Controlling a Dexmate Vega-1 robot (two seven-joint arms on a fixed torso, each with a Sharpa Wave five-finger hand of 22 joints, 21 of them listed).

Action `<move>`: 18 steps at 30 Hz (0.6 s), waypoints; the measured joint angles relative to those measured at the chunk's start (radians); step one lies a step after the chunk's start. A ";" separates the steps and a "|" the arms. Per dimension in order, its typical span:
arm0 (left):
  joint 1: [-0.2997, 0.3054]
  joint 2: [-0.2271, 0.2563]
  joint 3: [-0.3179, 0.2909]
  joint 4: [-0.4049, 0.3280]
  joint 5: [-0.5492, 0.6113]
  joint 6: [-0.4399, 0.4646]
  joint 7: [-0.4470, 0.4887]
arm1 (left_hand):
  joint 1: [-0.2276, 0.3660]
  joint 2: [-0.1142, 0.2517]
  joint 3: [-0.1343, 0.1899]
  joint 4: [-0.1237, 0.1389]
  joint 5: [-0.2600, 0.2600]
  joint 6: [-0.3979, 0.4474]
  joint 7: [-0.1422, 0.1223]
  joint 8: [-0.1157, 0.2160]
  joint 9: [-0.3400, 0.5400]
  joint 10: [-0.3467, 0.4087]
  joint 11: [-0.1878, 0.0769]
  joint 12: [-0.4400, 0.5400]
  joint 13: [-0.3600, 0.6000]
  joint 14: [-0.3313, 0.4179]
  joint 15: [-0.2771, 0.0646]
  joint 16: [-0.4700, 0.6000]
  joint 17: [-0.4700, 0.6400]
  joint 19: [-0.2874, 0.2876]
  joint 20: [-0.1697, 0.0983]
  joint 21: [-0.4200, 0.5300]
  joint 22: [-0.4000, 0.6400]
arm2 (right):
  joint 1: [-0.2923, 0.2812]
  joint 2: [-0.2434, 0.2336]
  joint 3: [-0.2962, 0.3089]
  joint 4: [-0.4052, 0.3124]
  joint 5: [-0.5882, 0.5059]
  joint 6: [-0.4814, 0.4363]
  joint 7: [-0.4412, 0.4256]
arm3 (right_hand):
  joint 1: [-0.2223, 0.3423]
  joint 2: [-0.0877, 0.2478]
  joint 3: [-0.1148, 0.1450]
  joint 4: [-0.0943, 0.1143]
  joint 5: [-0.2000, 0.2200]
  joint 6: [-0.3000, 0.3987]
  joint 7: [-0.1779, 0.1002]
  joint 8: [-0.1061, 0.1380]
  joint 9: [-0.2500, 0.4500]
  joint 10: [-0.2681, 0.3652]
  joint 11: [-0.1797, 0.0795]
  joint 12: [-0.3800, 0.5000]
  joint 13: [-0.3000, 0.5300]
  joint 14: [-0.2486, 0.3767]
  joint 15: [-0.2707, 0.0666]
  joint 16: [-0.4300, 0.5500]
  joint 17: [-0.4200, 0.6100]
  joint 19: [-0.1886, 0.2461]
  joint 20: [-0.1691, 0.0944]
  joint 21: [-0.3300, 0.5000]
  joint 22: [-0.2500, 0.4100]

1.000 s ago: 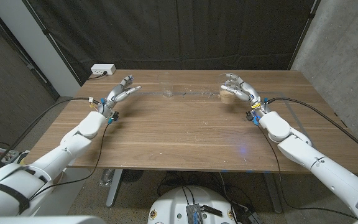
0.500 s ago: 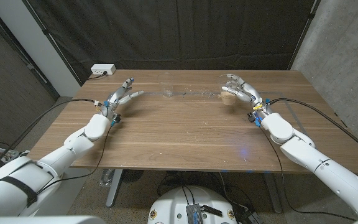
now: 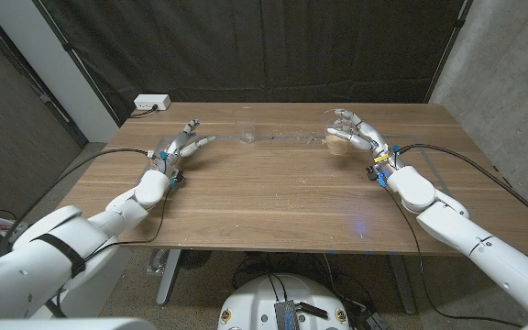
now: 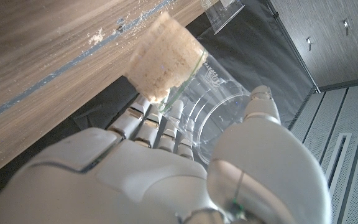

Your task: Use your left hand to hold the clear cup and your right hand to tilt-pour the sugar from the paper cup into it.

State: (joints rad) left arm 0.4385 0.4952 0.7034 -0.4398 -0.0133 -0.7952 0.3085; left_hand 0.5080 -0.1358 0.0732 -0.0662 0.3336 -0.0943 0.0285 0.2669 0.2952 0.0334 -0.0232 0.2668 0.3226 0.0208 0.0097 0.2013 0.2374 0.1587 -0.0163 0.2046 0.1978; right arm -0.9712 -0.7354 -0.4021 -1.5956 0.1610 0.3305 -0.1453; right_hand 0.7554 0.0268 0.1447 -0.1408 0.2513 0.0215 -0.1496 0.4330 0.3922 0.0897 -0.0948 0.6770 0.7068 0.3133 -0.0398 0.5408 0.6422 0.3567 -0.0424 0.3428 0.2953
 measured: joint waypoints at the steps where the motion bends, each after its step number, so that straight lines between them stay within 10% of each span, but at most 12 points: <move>1: -0.005 -0.003 0.005 0.006 -0.007 0.000 0.000 | 0.000 0.000 0.000 0.000 0.003 0.002 -0.002 0.000 0.000 0.000 0.000 0.000 0.000 0.001 0.001 0.003 0.002 0.000 0.000 0.000 0.000 | -0.001 -0.001 0.001 -0.003 -0.001 -0.002 0.000 | 0.000 0.000 0.000 0.000 -0.002 0.000 0.000 0.000 0.000 0.000 0.000 0.002 0.000 0.000 0.000 0.000 0.000 0.000 0.000 0.000 0.000; 18: -0.088 -0.049 0.098 0.062 -0.086 0.036 -0.028 | 0.007 0.015 -0.003 0.003 0.011 0.023 -0.002 0.016 0.009 0.016 -0.005 0.015 0.014 0.017 -0.004 0.009 0.011 0.015 0.004 0.007 0.000 | -0.010 -0.011 0.006 -0.031 -0.006 -0.024 -0.003 | 0.000 0.000 -0.003 0.003 -0.008 0.005 0.005 0.008 0.005 0.000 0.000 0.008 0.010 0.000 0.000 -0.009 0.005 0.000 0.000 0.000 0.000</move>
State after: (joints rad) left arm 0.3505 0.4462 0.8018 -0.3774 -0.0997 -0.7589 0.2803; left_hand 0.5146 -0.1213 0.0706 -0.0635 0.3442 -0.0709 0.0267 0.2824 0.3044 0.0496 -0.0286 0.2817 0.3368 0.0375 0.0055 0.2102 0.2489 0.1734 -0.0123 0.2120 0.1979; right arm -0.9810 -0.7461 -0.3964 -1.6268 0.1549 0.3061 -0.1483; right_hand 0.7553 0.0266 0.1419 -0.1380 0.2436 0.0268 -0.1444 0.4408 0.3969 0.0896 -0.0947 0.6847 0.7168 0.3132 -0.0398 0.5321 0.6475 0.3567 -0.0424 0.3428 0.2952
